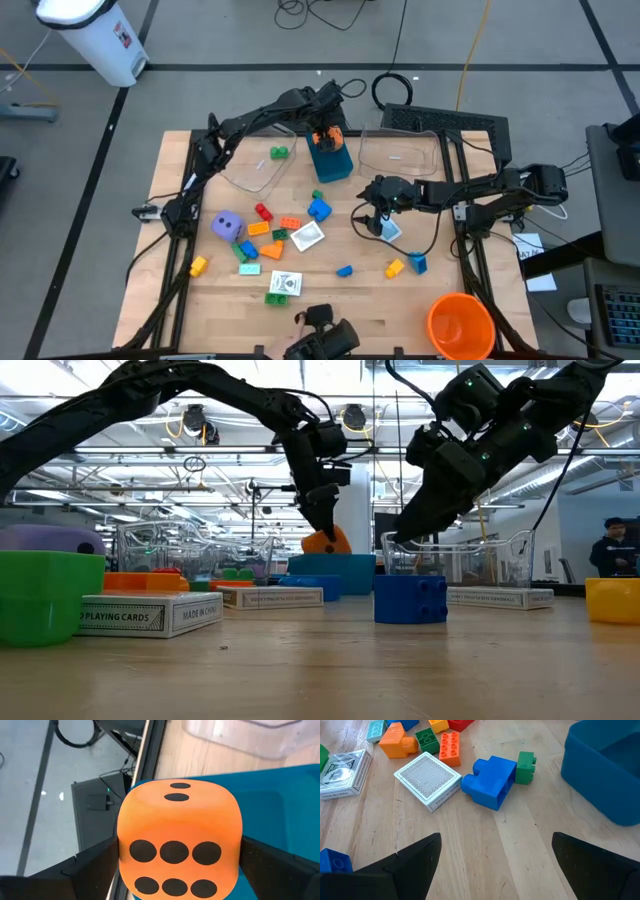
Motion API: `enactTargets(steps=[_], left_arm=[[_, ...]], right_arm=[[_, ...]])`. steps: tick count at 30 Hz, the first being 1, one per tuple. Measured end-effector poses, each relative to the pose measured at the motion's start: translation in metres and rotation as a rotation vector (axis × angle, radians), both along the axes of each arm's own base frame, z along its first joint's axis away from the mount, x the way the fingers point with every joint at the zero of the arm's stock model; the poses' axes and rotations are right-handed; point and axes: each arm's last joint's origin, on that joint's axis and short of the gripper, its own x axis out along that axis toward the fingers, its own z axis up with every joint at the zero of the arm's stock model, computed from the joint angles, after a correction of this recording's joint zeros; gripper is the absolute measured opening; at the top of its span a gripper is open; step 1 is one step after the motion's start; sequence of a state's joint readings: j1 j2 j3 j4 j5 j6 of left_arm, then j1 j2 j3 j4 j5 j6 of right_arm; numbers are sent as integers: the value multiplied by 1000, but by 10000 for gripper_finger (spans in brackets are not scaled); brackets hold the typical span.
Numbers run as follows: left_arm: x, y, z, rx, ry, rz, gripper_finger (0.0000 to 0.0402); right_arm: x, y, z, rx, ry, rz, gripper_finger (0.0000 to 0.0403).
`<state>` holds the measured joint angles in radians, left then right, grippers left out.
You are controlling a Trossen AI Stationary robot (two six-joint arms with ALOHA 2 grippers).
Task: Pick & Place Toys
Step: Put the orange dice into the blue bin
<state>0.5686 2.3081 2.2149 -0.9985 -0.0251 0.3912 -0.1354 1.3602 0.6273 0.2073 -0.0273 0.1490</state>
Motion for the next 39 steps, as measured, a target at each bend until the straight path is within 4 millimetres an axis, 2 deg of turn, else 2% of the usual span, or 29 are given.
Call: enactTargets(steps=[14,26,30,35,39], left_arm=[[-6,-2,-10,-36,105,5,379],[-3,0,-15,-45,88,-13,379],[-1,-3,-15,-42,82,-34,379],[3,-6,-14,-28,70,-58,379],[4,-7,-14,-24,70,-73,379]], right_arm=[[0,0,0,4,-1,-3,370],[0,0,0,-6,-5,3,370],[3,-2,5,-61,-53,-16,370],[10,-12,24,-167,-249,-182,370],[6,-35,31,-202,-304,-262,369]])
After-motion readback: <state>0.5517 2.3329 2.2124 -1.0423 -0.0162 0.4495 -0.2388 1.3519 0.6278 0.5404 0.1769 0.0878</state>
